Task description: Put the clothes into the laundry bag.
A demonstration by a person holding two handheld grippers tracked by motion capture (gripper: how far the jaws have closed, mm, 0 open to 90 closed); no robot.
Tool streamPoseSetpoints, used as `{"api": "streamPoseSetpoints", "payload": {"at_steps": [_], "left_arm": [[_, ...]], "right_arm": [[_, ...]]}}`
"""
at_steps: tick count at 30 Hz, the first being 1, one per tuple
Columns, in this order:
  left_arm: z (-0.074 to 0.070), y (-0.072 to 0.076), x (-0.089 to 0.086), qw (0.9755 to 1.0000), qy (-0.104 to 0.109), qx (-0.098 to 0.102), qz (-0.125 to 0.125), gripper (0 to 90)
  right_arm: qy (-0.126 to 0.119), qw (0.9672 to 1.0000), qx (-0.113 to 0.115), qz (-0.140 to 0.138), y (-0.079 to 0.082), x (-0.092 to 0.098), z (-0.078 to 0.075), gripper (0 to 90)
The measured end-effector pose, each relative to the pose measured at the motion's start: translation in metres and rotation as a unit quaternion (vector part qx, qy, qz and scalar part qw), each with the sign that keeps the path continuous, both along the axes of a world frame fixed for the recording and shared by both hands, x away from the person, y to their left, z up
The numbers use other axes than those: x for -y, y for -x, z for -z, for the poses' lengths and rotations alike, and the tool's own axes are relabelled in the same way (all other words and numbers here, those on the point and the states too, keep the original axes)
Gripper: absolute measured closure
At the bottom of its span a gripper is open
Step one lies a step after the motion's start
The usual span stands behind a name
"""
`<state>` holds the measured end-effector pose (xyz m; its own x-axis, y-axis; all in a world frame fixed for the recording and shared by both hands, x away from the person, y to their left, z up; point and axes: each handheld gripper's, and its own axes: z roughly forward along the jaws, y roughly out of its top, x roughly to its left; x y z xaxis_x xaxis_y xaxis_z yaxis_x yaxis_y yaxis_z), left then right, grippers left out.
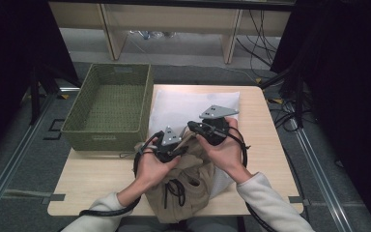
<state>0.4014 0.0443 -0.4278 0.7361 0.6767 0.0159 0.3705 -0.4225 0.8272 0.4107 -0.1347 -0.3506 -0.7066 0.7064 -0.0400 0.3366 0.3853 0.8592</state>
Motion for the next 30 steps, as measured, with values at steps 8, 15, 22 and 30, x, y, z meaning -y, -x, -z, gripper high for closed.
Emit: {"api": "streamPoseSetpoints", "payload": {"at_steps": [8,15,22,30], "left_arm": [[0.014,-0.01,0.004,0.9999,-0.012,0.001,-0.008,76.3],[0.011,0.003,0.004,0.9991,-0.013,0.017,0.036,44.9],[-0.001,0.022,-0.015,0.9978,-0.004,0.029,0.06,30.0],[-0.012,0.036,-0.043,0.997,0.028,0.042,0.058,26.7]], "right_arm": [[0.001,0.9999,-0.013,-0.004,-0.001,-0.001,0.004,89.8],[-0.004,0.9999,-0.013,0.003,-0.006,0.004,0.006,89.8],[-0.001,0.9998,-0.016,0.007,-0.007,0.006,0.006,89.8],[0.0,0.9998,-0.016,0.008,-0.007,0.006,0.006,89.8]]}}
